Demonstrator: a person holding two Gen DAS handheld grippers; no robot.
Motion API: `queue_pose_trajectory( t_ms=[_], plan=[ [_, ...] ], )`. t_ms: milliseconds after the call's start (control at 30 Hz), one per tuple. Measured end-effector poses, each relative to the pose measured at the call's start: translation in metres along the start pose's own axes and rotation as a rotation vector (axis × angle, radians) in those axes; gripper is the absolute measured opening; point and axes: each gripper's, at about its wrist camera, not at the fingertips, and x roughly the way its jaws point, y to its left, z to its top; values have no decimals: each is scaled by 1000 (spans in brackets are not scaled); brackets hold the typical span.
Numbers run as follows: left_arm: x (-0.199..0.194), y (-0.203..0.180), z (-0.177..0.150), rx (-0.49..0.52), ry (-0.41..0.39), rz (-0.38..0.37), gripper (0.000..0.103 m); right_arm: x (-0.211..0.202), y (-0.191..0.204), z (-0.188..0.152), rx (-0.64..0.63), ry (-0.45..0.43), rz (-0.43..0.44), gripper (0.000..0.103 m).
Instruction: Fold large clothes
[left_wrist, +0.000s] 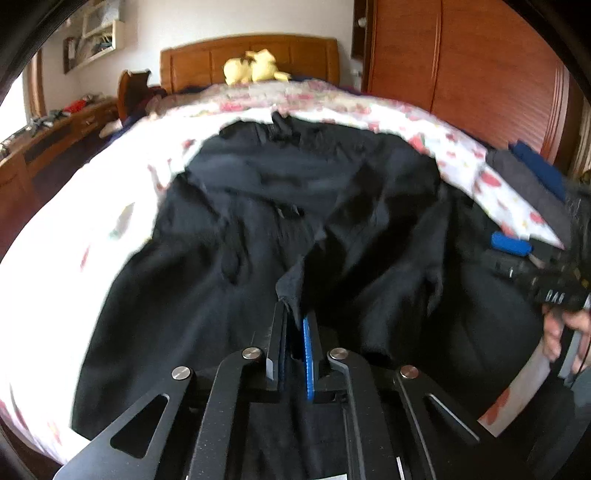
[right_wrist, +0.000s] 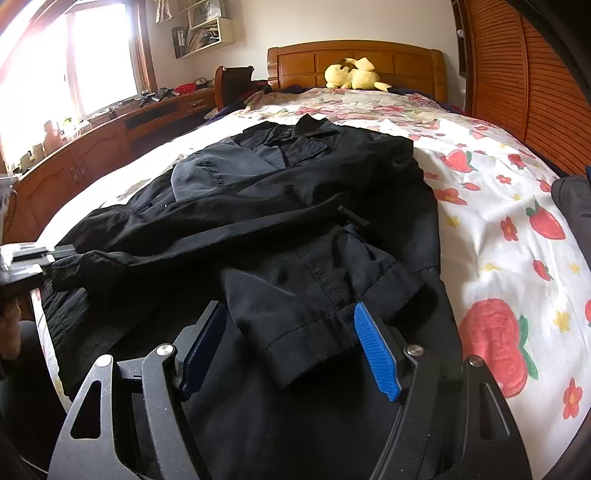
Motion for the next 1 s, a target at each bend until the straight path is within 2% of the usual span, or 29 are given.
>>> queue_pose_trajectory(
  t_ms=[100, 200, 433, 533, 633, 700, 800, 867, 1000],
  plan=[
    [-18, 15, 13, -13, -63, 56, 6, -1, -2, -1, 7, 0, 3, 73],
    [-26, 30, 25, -18, -92, 103, 6, -1, -3, -1, 12, -2, 3, 73],
    [-10, 49, 35, -5, -80, 193, 6, 0, -2, 0, 0, -1, -1, 73],
    [-5, 49, 35, -9, -65, 200, 10, 1, -2, -1, 1, -1, 0, 73],
    [-8, 51, 30, -33, -69, 189, 20, 1, -2, -1, 0, -1, -1, 73],
    [-14, 54, 29, -62, -73, 162, 41, 1, -1, -1, -3, 0, -1, 73],
    [-22, 58, 21, -76, -68, 142, 53, 1, 0, -1, -5, 0, 0, 73],
    [-25, 61, 14, -67, -64, 146, 57, 1, 0, -1, -5, 0, 0, 73],
    [-34, 62, -3, -45, -38, 171, 58, 1, 0, -2, -7, 2, -3, 73]
  ],
)
